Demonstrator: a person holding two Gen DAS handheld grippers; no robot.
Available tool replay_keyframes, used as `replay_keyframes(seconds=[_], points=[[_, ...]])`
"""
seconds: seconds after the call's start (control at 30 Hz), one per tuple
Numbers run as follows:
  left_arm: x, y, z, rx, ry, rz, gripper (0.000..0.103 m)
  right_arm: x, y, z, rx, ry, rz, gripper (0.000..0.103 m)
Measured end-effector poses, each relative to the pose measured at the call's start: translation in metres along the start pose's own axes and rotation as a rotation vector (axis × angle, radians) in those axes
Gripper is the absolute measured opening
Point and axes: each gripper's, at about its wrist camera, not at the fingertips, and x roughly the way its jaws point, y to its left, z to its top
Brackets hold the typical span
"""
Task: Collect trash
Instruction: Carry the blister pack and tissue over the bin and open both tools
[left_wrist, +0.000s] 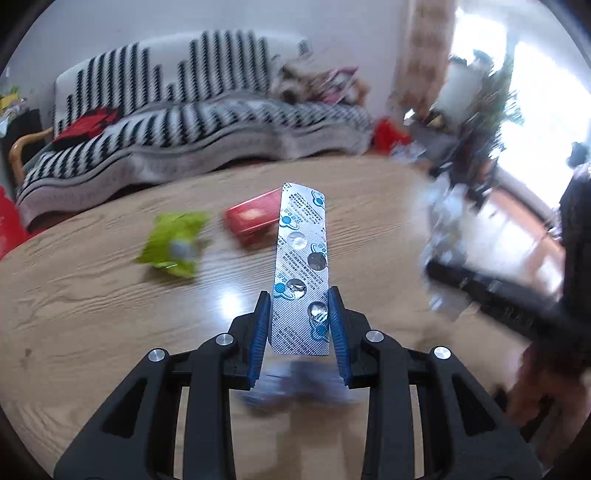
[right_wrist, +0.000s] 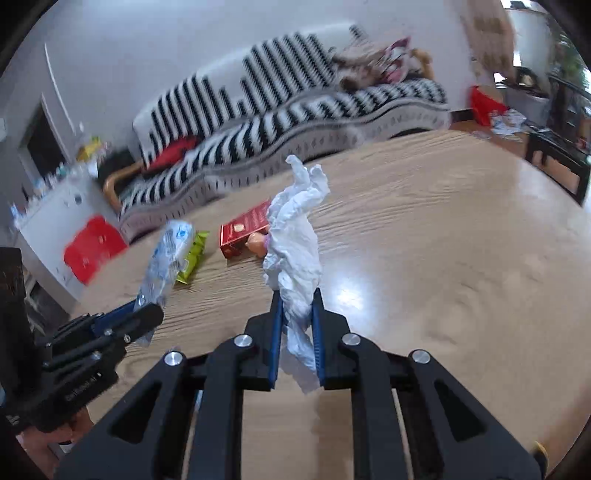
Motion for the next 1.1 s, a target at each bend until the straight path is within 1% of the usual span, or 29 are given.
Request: replay_keyframes(seconds=[0.03, 0.1, 0.13, 0.23, 0.33, 0.43, 0.47, 0.53, 0.57, 0.63, 0.7, 0.77, 0.83, 0.87, 0.9, 0.93, 0.97, 1.1], points=[[-0.013, -0.023, -0.003, 0.017, -0.026, -0.023, 0.031, -0.018, -0.010, -0.008, -0.009, -0.009, -0.033, 0.016], [-0.027, -0.058, -0.012, 0.041, -0.028, -0.079, 0.031, -0.052, -0.037, -0.021, -0.019, -0.012, -0.111, 0.016], [-0.030, -0.073, -0.017, 0.056, -0.018, -0.102, 0.031, -0.065, -0.050, -0.025, -0.007, -0.014, -0.133, 0.016], [-0.033, -0.134, -0.039, 0.123, 0.047, -0.180, 0.031, -0.112, -0.095, -0.046, 0.047, -0.007, -0.181, 0.016], [-0.032, -0.191, -0.067, 0.176, 0.145, -0.300, 0.031, -0.149, -0.133, -0.078, 0.073, 0.033, -0.221, 0.016], [-0.022, -0.234, -0.097, 0.240, 0.243, -0.346, 0.031, -0.185, -0.171, -0.116, 0.149, 0.066, -0.215, 0.016], [-0.013, -0.251, -0.112, 0.256, 0.296, -0.366, 0.031, -0.192, -0.180, -0.125, 0.168, 0.070, -0.218, 0.016], [0.005, -0.269, -0.133, 0.253, 0.382, -0.393, 0.031, -0.200, -0.205, -0.148, 0.214, 0.099, -0.232, 0.016], [0.020, -0.279, -0.146, 0.237, 0.438, -0.400, 0.031, -0.195, -0.218, -0.160, 0.245, 0.131, -0.229, 0.016], [0.045, -0.292, -0.168, 0.214, 0.521, -0.395, 0.031, -0.175, -0.249, -0.187, 0.327, 0.219, -0.215, 0.016], [0.078, -0.305, -0.193, 0.229, 0.614, -0.353, 0.031, -0.149, -0.275, -0.218, 0.414, 0.316, -0.208, 0.016], [0.101, -0.312, -0.210, 0.271, 0.668, -0.315, 0.031, -0.133, -0.293, -0.246, 0.474, 0.373, -0.215, 0.016], [0.114, -0.315, -0.228, 0.364, 0.680, -0.254, 0.031, -0.123, -0.302, -0.266, 0.505, 0.413, -0.212, 0.016], [0.125, -0.312, -0.238, 0.373, 0.725, -0.218, 0.031, -0.119, -0.306, -0.274, 0.521, 0.430, -0.206, 0.016], [0.132, -0.309, -0.240, 0.341, 0.760, -0.236, 0.031, -0.116, -0.310, -0.280, 0.532, 0.442, -0.207, 0.016], [0.135, -0.307, -0.238, 0.319, 0.762, -0.249, 0.031, -0.116, -0.312, -0.283, 0.536, 0.445, -0.208, 0.016], [0.137, -0.307, -0.235, 0.316, 0.746, -0.248, 0.031, -0.115, -0.314, -0.286, 0.542, 0.449, -0.208, 0.016], [0.141, -0.307, -0.239, 0.341, 0.758, -0.242, 0.031, -0.115, -0.317, -0.282, 0.555, 0.445, -0.218, 0.016]])
